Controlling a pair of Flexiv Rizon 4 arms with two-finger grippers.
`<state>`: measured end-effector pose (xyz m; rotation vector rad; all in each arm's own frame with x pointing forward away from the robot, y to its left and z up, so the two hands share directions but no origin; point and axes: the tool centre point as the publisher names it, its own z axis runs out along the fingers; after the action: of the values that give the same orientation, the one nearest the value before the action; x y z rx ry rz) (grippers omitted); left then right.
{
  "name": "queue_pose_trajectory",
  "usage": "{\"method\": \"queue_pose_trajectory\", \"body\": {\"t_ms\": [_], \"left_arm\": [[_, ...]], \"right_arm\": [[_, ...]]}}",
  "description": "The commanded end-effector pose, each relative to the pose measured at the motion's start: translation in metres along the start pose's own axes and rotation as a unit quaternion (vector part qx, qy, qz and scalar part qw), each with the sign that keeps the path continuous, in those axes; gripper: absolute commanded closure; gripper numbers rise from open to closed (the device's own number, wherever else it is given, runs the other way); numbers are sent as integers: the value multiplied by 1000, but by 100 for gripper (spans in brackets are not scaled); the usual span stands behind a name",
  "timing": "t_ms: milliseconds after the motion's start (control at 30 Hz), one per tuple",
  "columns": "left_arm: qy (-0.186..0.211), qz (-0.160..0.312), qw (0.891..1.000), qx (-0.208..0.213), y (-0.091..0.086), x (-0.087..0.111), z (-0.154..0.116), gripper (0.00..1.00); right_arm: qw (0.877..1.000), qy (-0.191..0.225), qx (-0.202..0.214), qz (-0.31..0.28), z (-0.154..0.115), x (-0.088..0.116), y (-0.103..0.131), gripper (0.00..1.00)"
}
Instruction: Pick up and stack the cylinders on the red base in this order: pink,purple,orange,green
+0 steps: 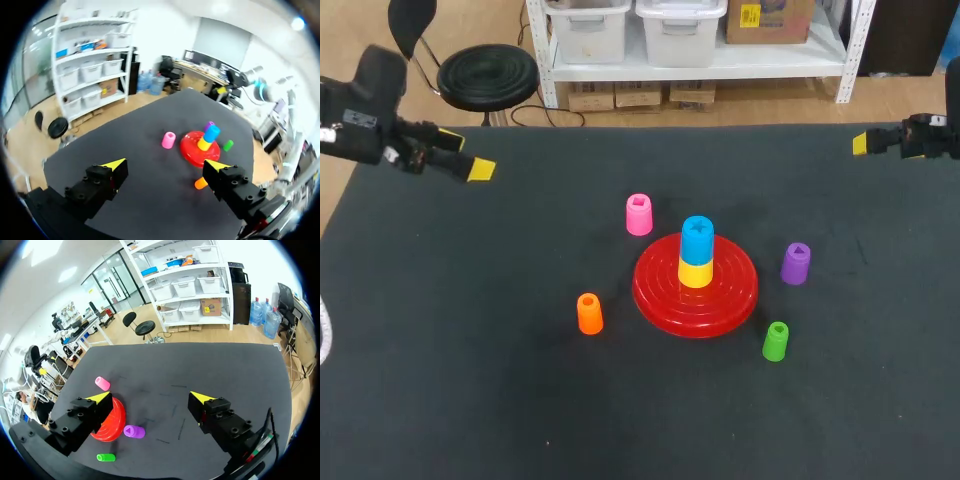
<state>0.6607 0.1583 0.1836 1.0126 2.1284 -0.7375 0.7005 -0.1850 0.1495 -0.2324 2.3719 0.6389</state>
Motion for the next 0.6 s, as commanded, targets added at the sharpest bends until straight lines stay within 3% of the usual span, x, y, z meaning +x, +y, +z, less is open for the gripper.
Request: {"method": "queue_pose_trajectory", "body": {"t_ms": [33,100,200,300,467,533,567,600], "left_arm": [[10,122,988,97,5,6,-1,0],[36,222,971,77,1,10,0,0],[45,313,943,109,-7,11,-1,0],[48,329,934,131,-8,7,1,0],[64,365,920,130,-9,4,8,0],[73,361,911,186,-3,9,14,0],[94,356,916,158,6,12,18,0],[106,372,913,130,10,14,20,0]], "right_arm": [[1000,0,1,0,0,0,0,0],[1000,0,1,0,0,0,0,0],[1000,0,1,0,0,0,0,0],[1000,0,1,0,0,0,0,0],[1000,0,1,0,0,0,0,0],[1000,0,1,0,0,0,0,0],[1000,0,1,0,0,0,0,0],[1000,0,1,0,0,0,0,0]]}}
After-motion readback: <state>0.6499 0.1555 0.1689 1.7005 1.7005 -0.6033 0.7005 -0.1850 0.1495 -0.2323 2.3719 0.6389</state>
